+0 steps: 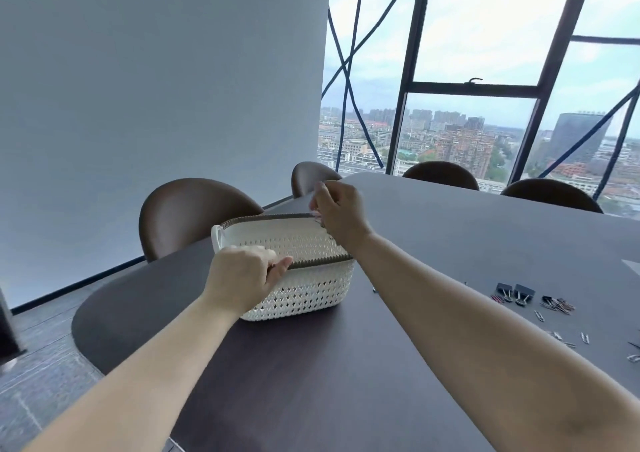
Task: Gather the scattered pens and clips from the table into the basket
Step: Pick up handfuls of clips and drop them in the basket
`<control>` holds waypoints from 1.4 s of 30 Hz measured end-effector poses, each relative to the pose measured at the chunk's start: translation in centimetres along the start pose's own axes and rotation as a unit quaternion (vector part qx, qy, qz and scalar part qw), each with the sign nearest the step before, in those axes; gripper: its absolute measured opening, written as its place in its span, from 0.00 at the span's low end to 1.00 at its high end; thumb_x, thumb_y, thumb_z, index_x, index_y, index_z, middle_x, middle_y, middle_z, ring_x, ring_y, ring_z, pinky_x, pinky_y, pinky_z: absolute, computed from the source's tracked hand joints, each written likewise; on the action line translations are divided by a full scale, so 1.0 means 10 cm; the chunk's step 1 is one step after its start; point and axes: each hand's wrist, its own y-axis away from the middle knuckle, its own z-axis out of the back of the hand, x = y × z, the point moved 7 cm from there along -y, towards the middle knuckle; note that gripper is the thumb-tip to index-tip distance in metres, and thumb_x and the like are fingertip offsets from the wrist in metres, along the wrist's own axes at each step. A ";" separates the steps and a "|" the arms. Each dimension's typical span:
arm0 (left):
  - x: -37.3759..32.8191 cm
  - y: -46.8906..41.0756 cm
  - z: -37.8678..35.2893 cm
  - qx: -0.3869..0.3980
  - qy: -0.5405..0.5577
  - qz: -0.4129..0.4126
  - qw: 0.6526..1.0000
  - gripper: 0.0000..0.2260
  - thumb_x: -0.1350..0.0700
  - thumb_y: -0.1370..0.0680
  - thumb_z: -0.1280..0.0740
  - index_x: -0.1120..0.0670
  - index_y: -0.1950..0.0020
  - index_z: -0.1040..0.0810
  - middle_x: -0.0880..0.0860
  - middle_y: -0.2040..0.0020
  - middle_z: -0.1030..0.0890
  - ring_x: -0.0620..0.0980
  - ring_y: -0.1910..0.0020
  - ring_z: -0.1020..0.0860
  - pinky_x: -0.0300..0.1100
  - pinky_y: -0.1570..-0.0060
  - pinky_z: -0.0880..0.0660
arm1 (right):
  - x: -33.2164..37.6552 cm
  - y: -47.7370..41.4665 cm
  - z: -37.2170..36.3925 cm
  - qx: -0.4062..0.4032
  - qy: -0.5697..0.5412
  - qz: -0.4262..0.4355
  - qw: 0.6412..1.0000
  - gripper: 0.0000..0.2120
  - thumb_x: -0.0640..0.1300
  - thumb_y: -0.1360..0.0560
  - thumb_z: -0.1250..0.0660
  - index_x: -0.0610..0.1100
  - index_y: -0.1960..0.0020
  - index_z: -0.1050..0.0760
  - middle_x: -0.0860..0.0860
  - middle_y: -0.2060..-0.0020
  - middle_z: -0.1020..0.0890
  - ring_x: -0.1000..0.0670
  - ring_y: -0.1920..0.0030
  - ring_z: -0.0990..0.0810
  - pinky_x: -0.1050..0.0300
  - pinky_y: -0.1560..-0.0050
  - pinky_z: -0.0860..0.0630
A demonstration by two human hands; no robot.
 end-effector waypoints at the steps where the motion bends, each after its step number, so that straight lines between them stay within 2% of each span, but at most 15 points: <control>1: -0.01 0.04 0.01 -0.028 0.000 -0.004 1.000 0.29 0.40 0.22 0.53 0.51 0.76 0.28 0.48 0.79 0.27 0.49 0.80 0.27 0.37 0.74 0.32 | 0.03 -0.03 -0.10 0.015 0.034 0.007 0.999 0.21 0.53 0.26 0.44 0.40 0.70 0.26 0.50 0.79 0.25 0.43 0.75 0.26 0.51 0.72 0.28; 4: 0.03 0.05 0.02 -0.049 0.000 0.000 0.999 0.24 0.43 0.26 0.46 0.53 0.78 0.29 0.48 0.79 0.27 0.48 0.80 0.27 0.31 0.76 0.49 | -0.12 0.00 -0.31 0.104 0.156 0.000 0.982 0.18 0.53 0.24 0.41 0.40 0.59 0.22 0.49 0.68 0.22 0.46 0.68 0.24 0.52 0.63 0.25; 8: 0.10 -0.01 -0.03 -0.069 0.009 -0.005 0.998 0.23 0.42 0.27 0.44 0.52 0.79 0.32 0.49 0.80 0.28 0.48 0.81 0.28 0.27 0.73 0.56 | -0.40 0.05 -0.42 0.163 0.215 -0.022 0.963 0.11 0.51 0.25 0.37 0.46 0.58 0.20 0.48 0.55 0.16 0.47 0.50 0.21 0.52 0.46 0.26; 12: 0.11 -0.05 -0.05 -0.072 0.006 -0.004 0.997 0.23 0.41 0.28 0.44 0.52 0.79 0.33 0.48 0.81 0.29 0.47 0.81 0.29 0.27 0.73 0.56 | -0.37 0.04 -0.34 0.123 0.229 -0.013 0.966 0.10 0.47 0.25 0.38 0.42 0.58 0.22 0.46 0.58 0.17 0.45 0.56 0.21 0.53 0.55 0.26; 19: 0.10 -0.06 -0.07 -0.082 0.012 -0.020 0.996 0.23 0.40 0.27 0.47 0.51 0.79 0.35 0.49 0.79 0.27 0.49 0.79 0.26 0.29 0.74 0.54 | -0.31 0.12 -0.18 0.041 0.290 -0.021 0.956 0.12 0.47 0.22 0.44 0.45 0.57 0.24 0.48 0.60 0.19 0.47 0.62 0.26 0.59 0.67 0.33; 22: 0.08 -0.06 -0.10 -0.010 0.041 -0.009 0.999 0.26 0.36 0.28 0.57 0.51 0.73 0.30 0.50 0.70 0.21 0.51 0.69 0.22 0.38 0.71 0.36 | -0.32 0.27 -0.15 0.067 0.324 0.006 0.944 0.15 0.47 0.22 0.46 0.47 0.59 0.23 0.48 0.55 0.18 0.45 0.51 0.24 0.50 0.42 0.32; 25: 0.09 -0.08 -0.13 0.068 0.042 -0.017 0.997 0.33 0.31 0.30 0.68 0.49 0.68 0.31 0.49 0.63 0.20 0.52 0.61 0.22 0.47 0.52 0.30 | -0.37 0.46 0.00 0.098 0.304 0.036 0.947 0.13 0.49 0.22 0.43 0.49 0.41 0.25 0.51 0.35 0.28 0.45 0.32 0.38 0.49 0.31 0.42; 26: 0.08 -0.09 -0.10 0.065 0.037 -0.023 0.997 0.34 0.32 0.28 0.67 0.50 0.67 0.29 0.50 0.63 0.21 0.53 0.62 0.22 0.50 0.50 0.30 | -0.38 0.52 0.13 0.094 0.301 0.045 0.948 0.15 0.50 0.23 0.42 0.49 0.38 0.28 0.51 0.32 0.31 0.46 0.30 0.41 0.50 0.31 0.43; 28: -0.02 -0.10 0.00 -0.015 -0.013 -0.056 0.998 0.25 0.40 0.24 0.54 0.53 0.63 0.25 0.51 0.63 0.21 0.55 0.62 0.21 0.52 0.53 0.27 | -0.46 0.66 0.47 0.070 0.307 0.049 0.948 0.17 0.49 0.23 0.40 0.48 0.36 0.31 0.51 0.32 0.31 0.47 0.30 0.41 0.51 0.31 0.42; 30: -0.32 -0.10 0.09 -0.092 -0.027 -0.089 0.991 0.13 0.48 0.28 0.44 0.54 0.58 0.25 0.53 0.59 0.21 0.56 0.61 0.21 0.49 0.57 0.28 | -0.68 0.80 0.86 0.063 0.326 0.024 0.943 0.17 0.48 0.24 0.39 0.48 0.36 0.31 0.51 0.34 0.30 0.48 0.31 0.38 0.52 0.32 0.40; 32: -0.82 -0.11 0.08 -0.100 0.017 -0.140 0.985 0.09 0.51 0.29 0.42 0.54 0.55 0.28 0.53 0.56 0.21 0.56 0.60 0.23 0.47 0.58 0.31 | -0.98 0.97 1.25 0.075 0.347 -0.020 0.935 0.16 0.46 0.24 0.39 0.48 0.37 0.31 0.51 0.35 0.28 0.47 0.32 0.35 0.52 0.33 0.39; 35: -1.71 -0.14 -0.21 -0.009 0.096 -0.213 0.972 0.11 0.48 0.29 0.42 0.52 0.51 0.28 0.52 0.52 0.21 0.53 0.55 0.22 0.47 0.55 0.27 | -1.36 1.26 1.87 0.077 0.372 -0.089 0.921 0.14 0.46 0.24 0.39 0.48 0.39 0.29 0.51 0.37 0.26 0.47 0.34 0.34 0.52 0.34 0.36; 37: -2.22 -0.17 -0.55 0.115 0.143 -0.213 0.960 0.18 0.44 0.27 0.43 0.51 0.42 0.27 0.53 0.40 0.25 0.53 0.41 0.25 0.52 0.42 0.26 | -1.56 1.43 2.30 0.061 0.390 -0.128 0.910 0.13 0.45 0.24 0.38 0.47 0.40 0.28 0.50 0.38 0.25 0.46 0.34 0.34 0.51 0.34 0.35; 39: -2.57 -0.14 -0.94 0.260 0.165 -0.168 0.936 0.25 0.40 0.23 0.45 0.50 0.29 0.37 0.52 0.26 0.40 0.52 0.26 0.43 0.52 0.28 0.43 | -1.75 1.58 2.77 0.046 0.419 -0.174 0.890 0.14 0.44 0.25 0.39 0.46 0.39 0.28 0.48 0.37 0.26 0.45 0.33 0.34 0.50 0.33 0.35; 42: -2.95 -0.09 -1.24 0.366 0.184 -0.112 0.905 0.29 0.38 0.23 0.47 0.47 0.25 0.49 0.49 0.23 0.54 0.50 0.24 0.57 0.56 0.27 0.54 | -2.03 1.80 3.56 0.005 0.474 -0.269 0.838 0.20 0.42 0.25 0.40 0.45 0.33 0.33 0.47 0.32 0.31 0.44 0.30 0.38 0.47 0.30 0.39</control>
